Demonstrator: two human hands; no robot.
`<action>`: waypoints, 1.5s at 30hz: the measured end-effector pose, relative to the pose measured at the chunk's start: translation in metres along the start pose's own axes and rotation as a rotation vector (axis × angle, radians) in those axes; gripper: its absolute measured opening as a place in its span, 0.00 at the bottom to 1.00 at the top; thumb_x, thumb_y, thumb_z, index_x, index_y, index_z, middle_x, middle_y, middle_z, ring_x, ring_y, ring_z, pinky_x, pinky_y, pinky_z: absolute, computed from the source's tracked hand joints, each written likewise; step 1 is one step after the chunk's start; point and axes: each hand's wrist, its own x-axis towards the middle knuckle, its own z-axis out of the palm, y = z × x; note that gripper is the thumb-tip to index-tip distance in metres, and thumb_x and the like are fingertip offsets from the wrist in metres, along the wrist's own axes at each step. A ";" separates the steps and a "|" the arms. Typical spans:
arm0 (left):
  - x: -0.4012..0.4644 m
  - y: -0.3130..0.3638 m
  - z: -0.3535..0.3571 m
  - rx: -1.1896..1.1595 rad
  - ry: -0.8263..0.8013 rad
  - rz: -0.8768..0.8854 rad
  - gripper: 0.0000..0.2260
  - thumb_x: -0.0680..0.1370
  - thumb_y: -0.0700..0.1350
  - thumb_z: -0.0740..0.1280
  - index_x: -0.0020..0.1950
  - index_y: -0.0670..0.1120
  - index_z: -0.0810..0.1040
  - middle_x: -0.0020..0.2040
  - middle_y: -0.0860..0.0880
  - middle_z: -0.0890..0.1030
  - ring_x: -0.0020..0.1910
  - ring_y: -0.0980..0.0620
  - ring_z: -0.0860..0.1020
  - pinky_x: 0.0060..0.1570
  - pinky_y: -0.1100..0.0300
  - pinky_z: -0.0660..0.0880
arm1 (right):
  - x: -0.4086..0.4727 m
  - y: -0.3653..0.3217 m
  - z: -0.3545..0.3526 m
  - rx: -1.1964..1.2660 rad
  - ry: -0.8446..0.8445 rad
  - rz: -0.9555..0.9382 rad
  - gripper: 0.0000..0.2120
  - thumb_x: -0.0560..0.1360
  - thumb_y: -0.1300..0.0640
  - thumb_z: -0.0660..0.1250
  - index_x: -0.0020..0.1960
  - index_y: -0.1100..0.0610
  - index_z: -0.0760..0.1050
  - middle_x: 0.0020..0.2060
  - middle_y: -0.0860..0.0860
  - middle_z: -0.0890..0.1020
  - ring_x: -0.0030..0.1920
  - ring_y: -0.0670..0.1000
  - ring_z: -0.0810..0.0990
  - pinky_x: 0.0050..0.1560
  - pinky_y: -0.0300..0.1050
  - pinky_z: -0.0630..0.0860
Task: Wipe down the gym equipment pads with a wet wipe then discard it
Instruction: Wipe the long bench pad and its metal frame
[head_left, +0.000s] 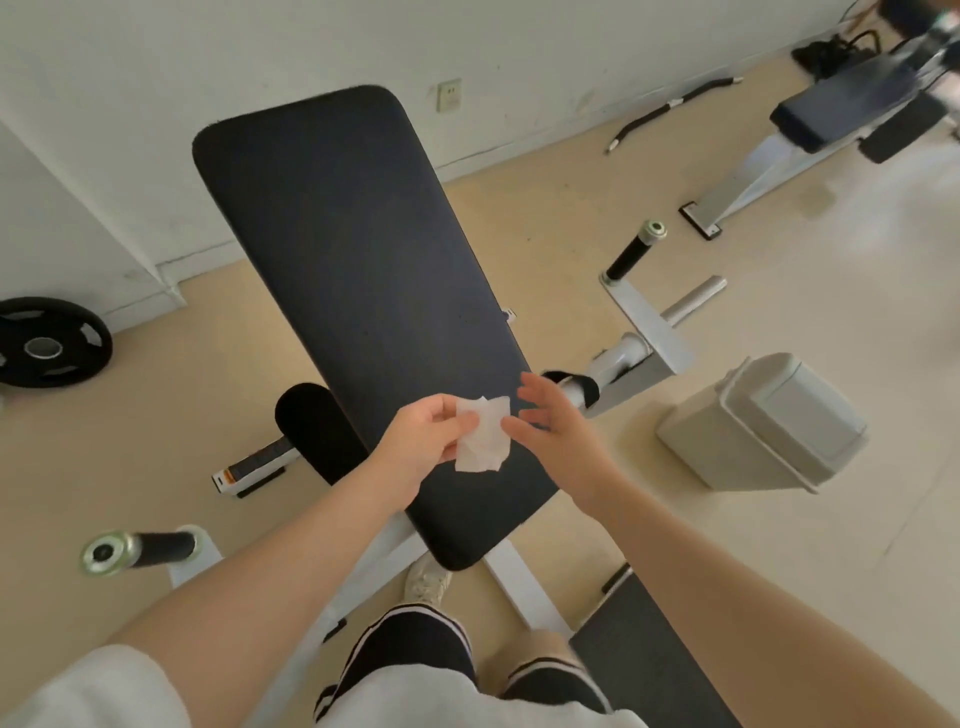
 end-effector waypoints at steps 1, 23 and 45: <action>0.007 0.008 -0.001 0.003 -0.013 0.012 0.06 0.76 0.42 0.66 0.53 0.47 0.76 0.50 0.50 0.81 0.49 0.54 0.80 0.41 0.66 0.78 | 0.014 -0.007 -0.002 0.069 -0.047 0.051 0.20 0.77 0.57 0.64 0.68 0.52 0.66 0.58 0.44 0.72 0.58 0.46 0.73 0.61 0.41 0.71; 0.162 0.083 -0.069 0.339 0.811 -0.007 0.30 0.76 0.44 0.67 0.74 0.45 0.57 0.72 0.45 0.63 0.67 0.48 0.68 0.62 0.57 0.67 | 0.259 -0.093 0.005 0.241 -0.353 0.169 0.07 0.76 0.65 0.62 0.43 0.55 0.73 0.38 0.50 0.78 0.38 0.48 0.77 0.42 0.44 0.75; 0.232 0.060 -0.180 1.188 0.892 0.046 0.61 0.60 0.69 0.70 0.75 0.37 0.40 0.76 0.37 0.42 0.75 0.40 0.45 0.68 0.52 0.37 | 0.393 -0.197 0.192 -0.817 -0.183 -1.151 0.26 0.78 0.67 0.57 0.75 0.61 0.54 0.75 0.55 0.55 0.75 0.53 0.53 0.73 0.48 0.56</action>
